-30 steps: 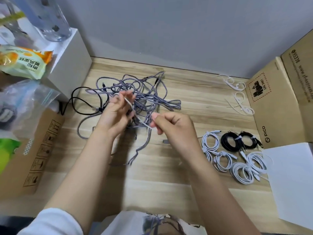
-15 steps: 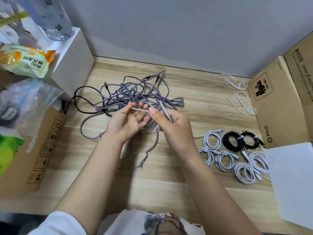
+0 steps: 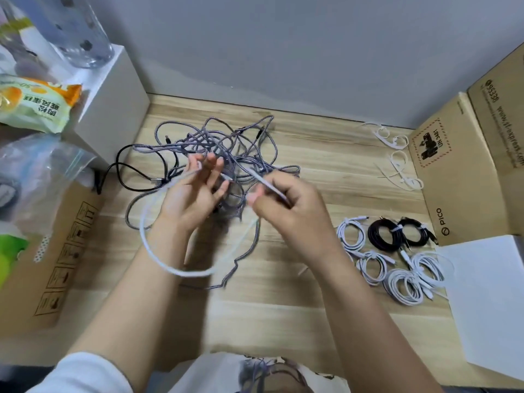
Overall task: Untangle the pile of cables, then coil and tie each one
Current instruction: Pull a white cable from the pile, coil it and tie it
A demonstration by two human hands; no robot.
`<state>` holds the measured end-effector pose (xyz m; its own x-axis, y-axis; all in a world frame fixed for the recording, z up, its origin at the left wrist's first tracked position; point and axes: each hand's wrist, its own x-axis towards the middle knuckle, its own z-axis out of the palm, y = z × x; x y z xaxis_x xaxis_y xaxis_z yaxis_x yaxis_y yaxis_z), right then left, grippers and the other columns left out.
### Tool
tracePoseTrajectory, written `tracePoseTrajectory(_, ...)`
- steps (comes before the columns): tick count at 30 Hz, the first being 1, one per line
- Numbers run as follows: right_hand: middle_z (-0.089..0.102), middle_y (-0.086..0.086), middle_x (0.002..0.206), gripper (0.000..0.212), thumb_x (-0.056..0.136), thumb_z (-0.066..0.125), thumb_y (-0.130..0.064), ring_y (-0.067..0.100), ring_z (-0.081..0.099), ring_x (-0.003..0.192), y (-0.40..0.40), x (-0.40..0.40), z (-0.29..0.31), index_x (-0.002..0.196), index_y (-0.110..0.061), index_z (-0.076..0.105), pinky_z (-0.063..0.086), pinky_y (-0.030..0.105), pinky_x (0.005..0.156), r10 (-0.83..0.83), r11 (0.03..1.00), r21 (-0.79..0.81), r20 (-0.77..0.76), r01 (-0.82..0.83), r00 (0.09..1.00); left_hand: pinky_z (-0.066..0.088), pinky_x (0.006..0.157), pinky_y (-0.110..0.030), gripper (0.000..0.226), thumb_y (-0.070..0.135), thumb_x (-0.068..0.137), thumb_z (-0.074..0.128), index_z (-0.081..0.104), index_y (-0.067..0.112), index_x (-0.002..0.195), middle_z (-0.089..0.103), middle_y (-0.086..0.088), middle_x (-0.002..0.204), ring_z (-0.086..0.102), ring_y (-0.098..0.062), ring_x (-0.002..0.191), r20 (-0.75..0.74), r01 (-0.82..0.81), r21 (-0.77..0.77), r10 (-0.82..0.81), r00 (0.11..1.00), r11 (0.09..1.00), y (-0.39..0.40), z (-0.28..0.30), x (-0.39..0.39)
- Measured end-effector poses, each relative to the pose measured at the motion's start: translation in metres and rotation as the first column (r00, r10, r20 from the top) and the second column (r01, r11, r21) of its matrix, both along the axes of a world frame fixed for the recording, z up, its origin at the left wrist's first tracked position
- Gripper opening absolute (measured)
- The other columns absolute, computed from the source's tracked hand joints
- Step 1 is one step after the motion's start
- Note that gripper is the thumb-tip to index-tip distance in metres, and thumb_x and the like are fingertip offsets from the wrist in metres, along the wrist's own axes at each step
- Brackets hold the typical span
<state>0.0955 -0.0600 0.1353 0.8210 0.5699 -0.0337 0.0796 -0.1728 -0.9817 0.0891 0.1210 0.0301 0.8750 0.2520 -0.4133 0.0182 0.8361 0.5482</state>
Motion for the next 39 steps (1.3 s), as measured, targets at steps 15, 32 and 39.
tracePoseTrajectory(15, 0.038, -0.014, 0.041, 0.044, 0.095, 0.050, -0.025, -0.001, 0.031, 0.042, 0.017, 0.006, -0.046, 0.052, -0.018, 0.043, 0.024, 0.013, 0.047, -0.052, 0.999, -0.011, -0.209, 0.051, 0.976, 0.048, 0.067, -0.025, 0.022, 0.027, 0.083, 0.056, 0.069, 0.016, 0.070, 0.068, 0.002, 0.070, 0.063, -0.013, 0.067, 0.017, 0.193, 0.265, -0.204, 0.979, 0.945, -0.036, 0.022, -0.014)
tracePoseTrajectory(32, 0.034, -0.007, 0.049, 0.039, 0.082, 0.054, -0.031, 0.009, 0.030, 0.051, -0.013, 0.019, -0.017, 0.045, -0.025, 0.042, 0.027, 0.021, 0.051, -0.209, 0.966, 0.100, -0.233, 0.237, 0.950, 0.044, 0.060, -0.009, 0.019, -0.002, 0.090, 0.053, 0.057, 0.013, 0.081, 0.062, 0.002, 0.076, 0.057, 0.001, 0.063, -0.226, 0.347, 0.760, -0.278, 0.934, 0.549, -0.009, 0.024, -0.005)
tracePoseTrajectory(39, 0.036, -0.012, 0.045, 0.047, 0.083, 0.058, -0.029, 0.004, 0.033, 0.047, -0.028, 0.022, -0.018, 0.040, -0.023, 0.042, 0.033, 0.025, 0.058, -0.319, 0.943, 0.007, -0.256, 0.332, 0.912, 0.042, 0.057, -0.012, 0.018, 0.012, 0.095, 0.051, 0.061, 0.027, 0.095, 0.067, 0.013, 0.080, 0.062, 0.003, 0.065, -0.590, 0.918, 0.235, -0.797, -0.128, -0.321, -0.057, -0.027, -0.046)
